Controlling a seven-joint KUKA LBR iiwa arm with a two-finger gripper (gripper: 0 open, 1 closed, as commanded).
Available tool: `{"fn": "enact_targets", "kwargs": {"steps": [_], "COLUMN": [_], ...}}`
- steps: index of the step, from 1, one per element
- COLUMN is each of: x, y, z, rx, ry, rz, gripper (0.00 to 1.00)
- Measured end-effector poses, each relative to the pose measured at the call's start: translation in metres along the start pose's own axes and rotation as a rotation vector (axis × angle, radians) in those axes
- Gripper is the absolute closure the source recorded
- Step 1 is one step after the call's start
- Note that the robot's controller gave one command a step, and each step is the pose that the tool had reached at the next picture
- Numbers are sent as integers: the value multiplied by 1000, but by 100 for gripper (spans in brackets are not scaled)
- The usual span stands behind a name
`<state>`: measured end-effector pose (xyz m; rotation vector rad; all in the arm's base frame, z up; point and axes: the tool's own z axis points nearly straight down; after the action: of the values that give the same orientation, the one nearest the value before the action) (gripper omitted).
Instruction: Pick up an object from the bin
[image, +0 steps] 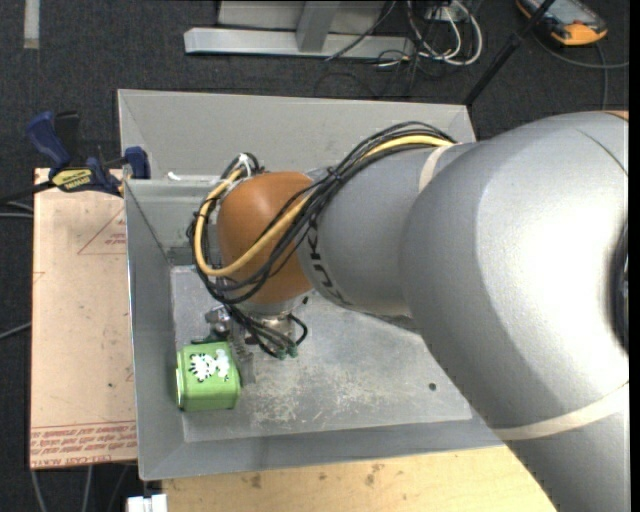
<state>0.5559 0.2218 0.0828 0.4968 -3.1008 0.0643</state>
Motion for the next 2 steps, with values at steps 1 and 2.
{"fn": "enact_targets", "kwargs": {"steps": [1, 2], "x": [0, 1], "y": [0, -1], "z": [0, 0], "rx": [0, -3], "ry": [0, -5], "rz": [1, -8], "gripper": [100, 100]}}
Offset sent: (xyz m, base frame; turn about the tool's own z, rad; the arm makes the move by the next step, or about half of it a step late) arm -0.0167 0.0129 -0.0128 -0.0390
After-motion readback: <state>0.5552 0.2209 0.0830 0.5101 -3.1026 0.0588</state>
